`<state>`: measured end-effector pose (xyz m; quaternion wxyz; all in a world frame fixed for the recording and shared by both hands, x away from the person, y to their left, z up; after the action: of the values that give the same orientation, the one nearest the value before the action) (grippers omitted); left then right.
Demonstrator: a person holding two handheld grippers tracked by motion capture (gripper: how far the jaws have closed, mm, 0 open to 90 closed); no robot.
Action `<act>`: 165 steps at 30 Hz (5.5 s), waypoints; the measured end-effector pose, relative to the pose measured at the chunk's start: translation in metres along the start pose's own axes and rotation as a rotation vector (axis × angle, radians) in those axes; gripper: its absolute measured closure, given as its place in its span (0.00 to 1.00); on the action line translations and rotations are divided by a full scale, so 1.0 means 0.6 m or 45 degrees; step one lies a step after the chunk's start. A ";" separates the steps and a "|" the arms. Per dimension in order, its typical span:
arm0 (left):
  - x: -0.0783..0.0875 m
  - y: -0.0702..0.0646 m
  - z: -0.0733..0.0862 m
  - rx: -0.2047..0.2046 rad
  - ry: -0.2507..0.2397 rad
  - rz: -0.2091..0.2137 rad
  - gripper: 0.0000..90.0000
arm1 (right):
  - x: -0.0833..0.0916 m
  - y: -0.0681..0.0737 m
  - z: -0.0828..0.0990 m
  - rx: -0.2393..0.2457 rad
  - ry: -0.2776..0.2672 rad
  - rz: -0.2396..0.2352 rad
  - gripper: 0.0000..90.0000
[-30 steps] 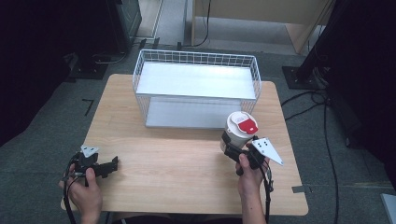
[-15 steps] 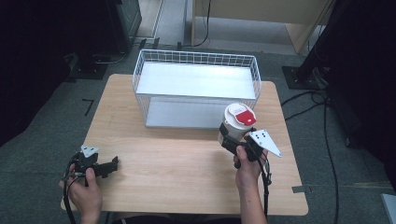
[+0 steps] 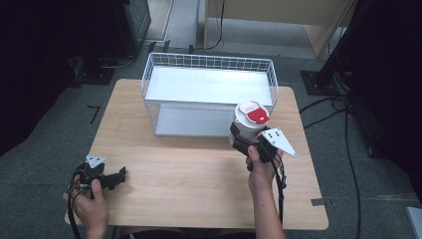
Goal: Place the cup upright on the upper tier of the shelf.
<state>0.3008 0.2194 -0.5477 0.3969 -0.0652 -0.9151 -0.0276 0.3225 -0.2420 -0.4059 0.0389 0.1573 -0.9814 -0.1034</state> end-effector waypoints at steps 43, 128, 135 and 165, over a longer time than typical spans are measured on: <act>0.000 0.000 0.000 0.003 -0.001 0.001 0.00 | -0.075 0.058 -0.132 0.098 -0.126 -0.040 0.12; -0.001 0.000 -0.001 0.005 0.001 -0.002 0.00 | -0.231 0.042 -0.094 0.211 0.111 -0.012 0.13; -0.001 0.000 -0.001 0.005 0.001 -0.002 0.00 | -0.220 0.038 -0.086 0.203 0.108 -0.015 0.13; -0.001 0.000 -0.001 0.005 0.001 -0.002 0.00 | -0.090 -0.001 -0.043 0.265 0.120 -0.044 0.12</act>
<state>0.3015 0.2194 -0.5476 0.3974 -0.0636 -0.9151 -0.0263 0.3766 -0.2307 -0.3833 0.0664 0.1821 -0.9810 0.0059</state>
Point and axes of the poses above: each handheld gripper's, and its own axes: x roughly backward along the jaws, z roughly out of its underside, y roughly to its left, the point moved 4 cm from there along -x, roughly forward along the jaws, and after that the axes turned 1 degree about z, right-handed, at the moved point
